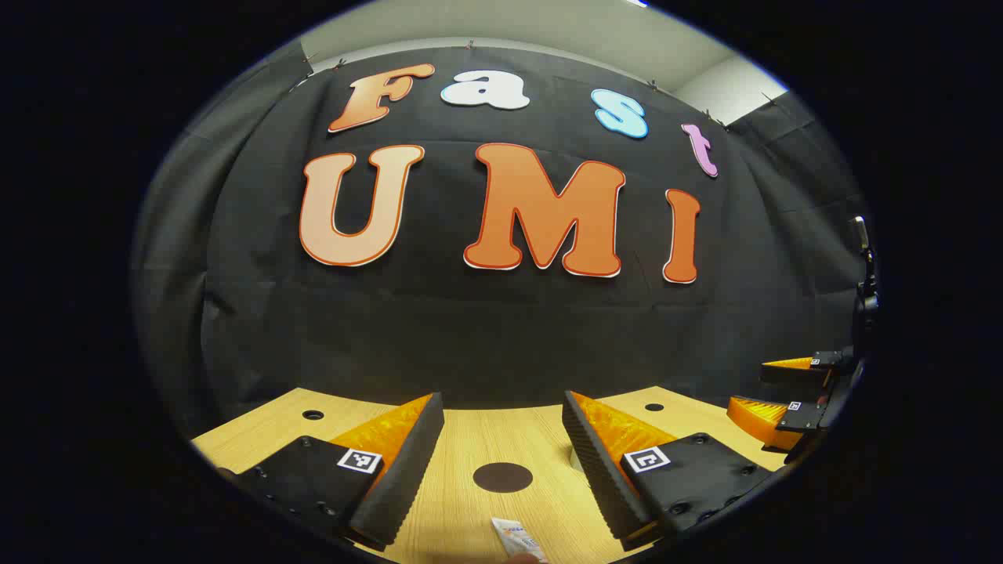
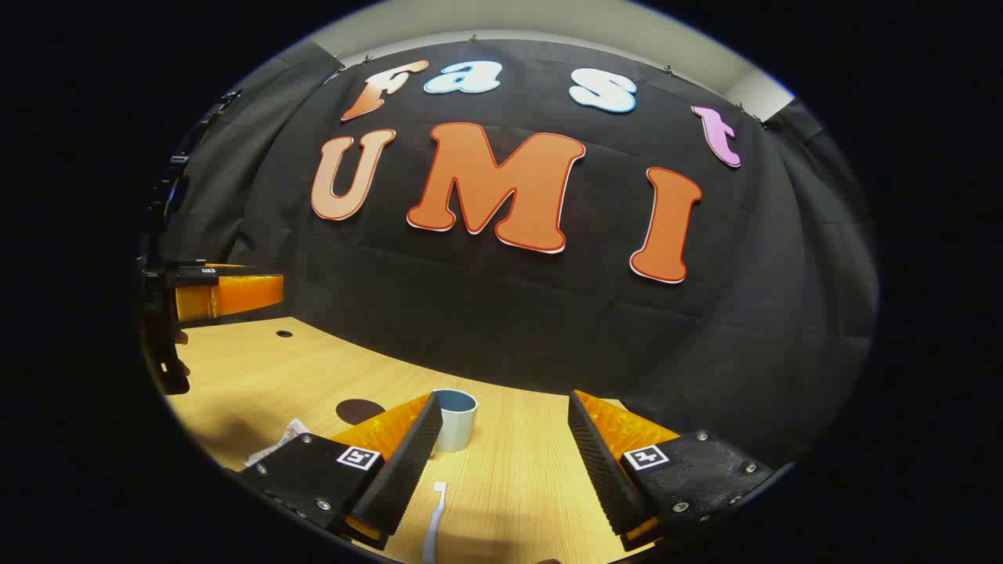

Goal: Put the toothbrush and toothpaste on the desktop into the cup, then pick up the cup and place it on the coaster on the desktop.

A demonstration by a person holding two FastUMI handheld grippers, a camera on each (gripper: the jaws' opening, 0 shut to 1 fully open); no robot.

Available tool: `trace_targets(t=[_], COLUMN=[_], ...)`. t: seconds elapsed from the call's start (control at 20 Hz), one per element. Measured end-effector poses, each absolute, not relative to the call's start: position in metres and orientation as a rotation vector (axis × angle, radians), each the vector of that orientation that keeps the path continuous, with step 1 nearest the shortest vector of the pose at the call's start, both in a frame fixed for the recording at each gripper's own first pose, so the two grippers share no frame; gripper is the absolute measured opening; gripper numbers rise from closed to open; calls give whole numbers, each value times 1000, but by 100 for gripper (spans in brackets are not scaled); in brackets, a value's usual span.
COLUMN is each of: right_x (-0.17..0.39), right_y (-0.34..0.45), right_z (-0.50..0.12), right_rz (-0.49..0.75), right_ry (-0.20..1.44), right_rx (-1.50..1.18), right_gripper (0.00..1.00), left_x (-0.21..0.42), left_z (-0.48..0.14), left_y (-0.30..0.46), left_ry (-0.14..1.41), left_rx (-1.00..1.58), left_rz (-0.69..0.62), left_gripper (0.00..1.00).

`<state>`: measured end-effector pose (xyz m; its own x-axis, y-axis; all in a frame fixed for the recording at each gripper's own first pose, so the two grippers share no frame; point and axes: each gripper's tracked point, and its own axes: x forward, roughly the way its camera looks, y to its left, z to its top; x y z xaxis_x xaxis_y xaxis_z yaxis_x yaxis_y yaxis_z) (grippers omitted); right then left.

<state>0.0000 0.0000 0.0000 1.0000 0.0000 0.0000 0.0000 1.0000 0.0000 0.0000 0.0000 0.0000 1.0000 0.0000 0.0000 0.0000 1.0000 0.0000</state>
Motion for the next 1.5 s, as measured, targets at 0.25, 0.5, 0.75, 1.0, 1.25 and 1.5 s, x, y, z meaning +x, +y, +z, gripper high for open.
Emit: trace_targets(t=[0.25, 0.5, 0.75, 1.0, 1.25, 1.5], right_x=[0, 1, 0, 2, 6, 11], right_y=[8, 6, 4, 0, 3, 12], right_z=[9, 13, 17, 22, 10, -20], right_rz=[42, 47, 76, 105, 142, 175], right_ry=[0, 11, 45, 95, 201, 359], right_rx=[22, 36, 69, 84, 93, 111], right_gripper=[97, 97, 97, 96, 96, 94], left_x=[-2, 4, 8, 16, 25, 22], left_z=[8, 12, 14, 14, -17, -74], left_y=[2, 5, 8, 7, 1, -3], left_ry=[-4, 8, 24, 60, 204, 448], left_rx=[20, 8, 45, 104, 74, 65], left_rz=[19, 19, 30, 23, -23, -50], left_gripper=[96, 97, 96, 97, 98, 97])
